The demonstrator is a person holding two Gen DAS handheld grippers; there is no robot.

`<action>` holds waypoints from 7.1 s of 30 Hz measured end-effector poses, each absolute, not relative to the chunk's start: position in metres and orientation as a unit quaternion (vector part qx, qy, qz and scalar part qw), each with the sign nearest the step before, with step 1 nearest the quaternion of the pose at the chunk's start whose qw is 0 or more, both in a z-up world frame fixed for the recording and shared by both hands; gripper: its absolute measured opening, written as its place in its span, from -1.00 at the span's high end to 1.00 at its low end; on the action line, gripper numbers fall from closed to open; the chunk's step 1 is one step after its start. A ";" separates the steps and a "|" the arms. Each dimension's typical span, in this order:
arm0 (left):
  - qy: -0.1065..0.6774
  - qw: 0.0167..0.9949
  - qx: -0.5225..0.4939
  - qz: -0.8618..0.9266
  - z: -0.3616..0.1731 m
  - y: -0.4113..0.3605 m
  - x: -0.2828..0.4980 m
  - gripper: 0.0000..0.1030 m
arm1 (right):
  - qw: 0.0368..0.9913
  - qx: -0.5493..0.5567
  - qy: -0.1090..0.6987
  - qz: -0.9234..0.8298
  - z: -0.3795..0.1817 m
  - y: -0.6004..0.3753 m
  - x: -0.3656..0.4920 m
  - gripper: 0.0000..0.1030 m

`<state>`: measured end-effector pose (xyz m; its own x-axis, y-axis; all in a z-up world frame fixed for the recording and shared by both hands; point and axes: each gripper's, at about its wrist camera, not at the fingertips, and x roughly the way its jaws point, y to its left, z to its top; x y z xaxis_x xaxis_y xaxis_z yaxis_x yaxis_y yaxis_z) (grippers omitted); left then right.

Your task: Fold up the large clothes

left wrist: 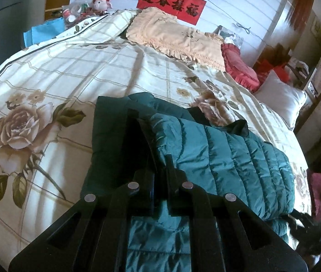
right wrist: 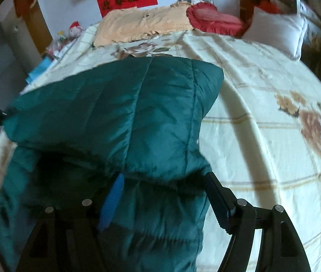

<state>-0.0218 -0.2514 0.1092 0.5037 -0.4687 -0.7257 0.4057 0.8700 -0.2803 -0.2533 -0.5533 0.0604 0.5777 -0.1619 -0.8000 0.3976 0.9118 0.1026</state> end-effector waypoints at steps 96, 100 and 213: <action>0.409 0.886 0.077 -0.207 0.050 -0.310 -0.011 -0.40 | 0.891 0.120 0.392 -0.196 0.084 -0.554 -0.161 -0.17; 0.409 0.885 0.073 -0.208 0.048 -0.310 -0.010 -0.41 | 0.907 0.111 0.371 -0.164 0.103 -0.533 -0.188 -0.17; 0.431 0.865 0.077 -0.246 0.062 -0.138 -0.217 -0.52 | 0.870 0.161 0.430 -0.180 0.060 -0.422 -0.400 -0.49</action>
<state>-0.2169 -0.1385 0.0621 0.5082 -0.3590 -0.7828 0.4922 0.8670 -0.0781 -0.4000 -0.4220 0.0605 0.5652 -0.1743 -0.8063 0.4520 0.8831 0.1259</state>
